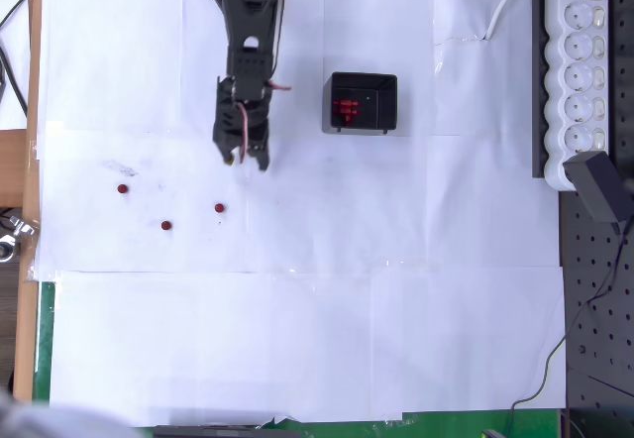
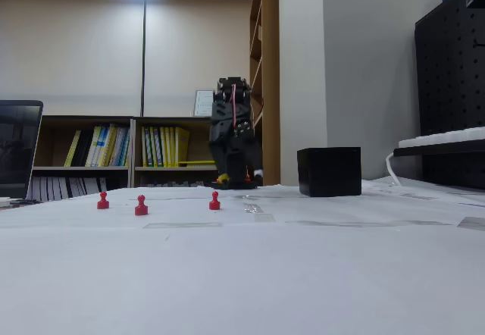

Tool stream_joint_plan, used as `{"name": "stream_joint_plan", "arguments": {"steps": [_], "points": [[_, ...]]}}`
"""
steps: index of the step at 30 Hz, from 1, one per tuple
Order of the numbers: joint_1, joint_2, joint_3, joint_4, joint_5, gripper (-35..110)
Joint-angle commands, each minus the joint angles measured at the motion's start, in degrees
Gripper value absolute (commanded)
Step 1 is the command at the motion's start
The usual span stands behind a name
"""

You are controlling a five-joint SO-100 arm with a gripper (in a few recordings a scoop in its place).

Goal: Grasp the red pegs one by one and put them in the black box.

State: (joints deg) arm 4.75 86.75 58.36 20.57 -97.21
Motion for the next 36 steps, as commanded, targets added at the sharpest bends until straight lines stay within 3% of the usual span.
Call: {"name": "stream_joint_plan", "arguments": {"steps": [1,25,36], "points": [[2.1,2.9,0.4,-8.4,1.5,21],[2.9,16.4,0.5,-36.1,7.6,17],[2.1,18.9,1.2,-41.7,7.7,16]]}}
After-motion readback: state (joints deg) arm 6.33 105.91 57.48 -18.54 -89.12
